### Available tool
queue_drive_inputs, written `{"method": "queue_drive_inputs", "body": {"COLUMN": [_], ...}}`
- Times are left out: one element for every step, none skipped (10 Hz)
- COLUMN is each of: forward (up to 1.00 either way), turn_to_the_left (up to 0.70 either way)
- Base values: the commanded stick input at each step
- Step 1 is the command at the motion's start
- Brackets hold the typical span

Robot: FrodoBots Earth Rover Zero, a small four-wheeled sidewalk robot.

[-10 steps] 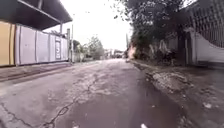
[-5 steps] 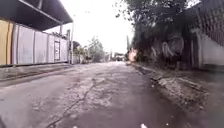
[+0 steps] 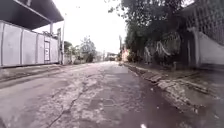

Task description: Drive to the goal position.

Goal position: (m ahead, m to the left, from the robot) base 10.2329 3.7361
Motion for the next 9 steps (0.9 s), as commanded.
{"method": "queue_drive_inputs", "body": {"forward": [0.70, 0.70, 0.70, 0.70, 0.70, 0.70, 0.70, 0.70, 0.70], "turn_to_the_left": [0.00, 0.00, -0.02, -0.12, -0.23, -0.23, -0.16, -0.02, 0.00]}}
